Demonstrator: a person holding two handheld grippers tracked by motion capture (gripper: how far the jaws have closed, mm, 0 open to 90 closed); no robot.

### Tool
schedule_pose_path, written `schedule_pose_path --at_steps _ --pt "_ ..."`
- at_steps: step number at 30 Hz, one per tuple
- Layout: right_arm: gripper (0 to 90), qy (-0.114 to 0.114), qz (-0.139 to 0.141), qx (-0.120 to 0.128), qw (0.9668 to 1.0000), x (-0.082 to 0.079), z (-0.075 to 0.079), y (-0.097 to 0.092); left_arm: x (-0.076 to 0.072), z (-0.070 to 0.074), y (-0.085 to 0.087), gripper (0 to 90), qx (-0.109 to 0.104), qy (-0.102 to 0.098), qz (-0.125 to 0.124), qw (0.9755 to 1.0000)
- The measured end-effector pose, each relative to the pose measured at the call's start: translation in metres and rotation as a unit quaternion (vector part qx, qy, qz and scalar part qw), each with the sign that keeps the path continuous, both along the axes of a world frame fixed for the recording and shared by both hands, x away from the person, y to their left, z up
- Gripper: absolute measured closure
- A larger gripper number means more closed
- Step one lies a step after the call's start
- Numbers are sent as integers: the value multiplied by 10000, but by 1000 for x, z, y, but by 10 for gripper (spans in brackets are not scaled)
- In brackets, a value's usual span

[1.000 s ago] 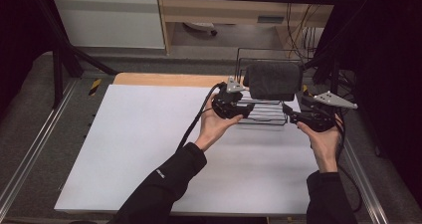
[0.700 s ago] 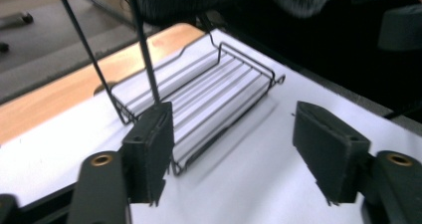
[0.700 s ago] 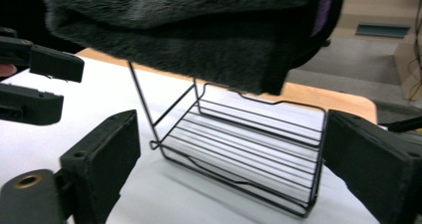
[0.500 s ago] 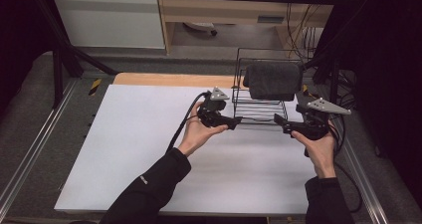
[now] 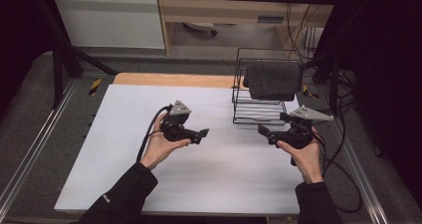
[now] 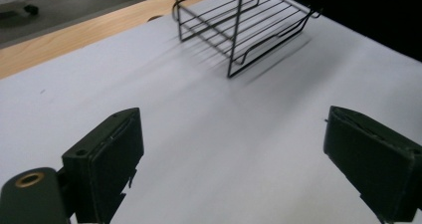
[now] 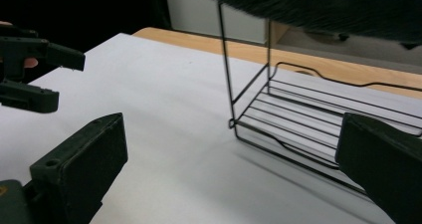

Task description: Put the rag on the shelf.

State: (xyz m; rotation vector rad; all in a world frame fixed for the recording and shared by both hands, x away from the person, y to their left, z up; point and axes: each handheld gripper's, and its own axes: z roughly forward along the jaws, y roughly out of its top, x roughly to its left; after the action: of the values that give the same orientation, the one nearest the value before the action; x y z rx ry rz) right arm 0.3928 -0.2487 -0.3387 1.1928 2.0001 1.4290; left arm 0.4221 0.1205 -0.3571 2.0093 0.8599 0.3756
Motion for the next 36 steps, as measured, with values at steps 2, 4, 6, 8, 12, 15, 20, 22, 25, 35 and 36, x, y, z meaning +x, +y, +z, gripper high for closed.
schedule_pose_path --at_steps 2,4,6,8,12,15,20,22,25,35,36 --pt "7 5 63 8 10000 -2 -3 5 -6 -6 15 87 1 32 80 10000" --pt "7 30 132 -25 9999 -4 -6 9 -12 -13 31 88 22 43 173 9998" --pt "7 48 177 -49 9998 -5 -10 14 -19 -19 45 90 -1 73 258 9996" --pt "7 63 251 -118 9996 -7 -14 18 -24 -25 59 91 -22 101 345 9994" --pt "7 97 410 -158 9990 -10 -25 22 -36 -34 84 93 -10 100 489 9988" --pt "6 199 500 -148 9984 -12 -37 22 -43 -40 99 93 19 111 571 9983" --pt "7 390 570 -149 9975 -17 -58 16 -55 -51 117 93 119 98 597 9981" --pt "7 458 594 -173 9970 -19 -66 14 -59 -56 123 92 117 82 593 9981" --pt "7 537 640 -194 9963 -23 -76 8 -64 -61 132 92 144 84 577 9982" --pt "7 681 748 -341 9943 -35 -99 -10 -74 -73 152 87 91 112 576 9982" --pt "7 692 755 -346 9941 -36 -101 -11 -74 -75 154 86 71 124 599 9981"
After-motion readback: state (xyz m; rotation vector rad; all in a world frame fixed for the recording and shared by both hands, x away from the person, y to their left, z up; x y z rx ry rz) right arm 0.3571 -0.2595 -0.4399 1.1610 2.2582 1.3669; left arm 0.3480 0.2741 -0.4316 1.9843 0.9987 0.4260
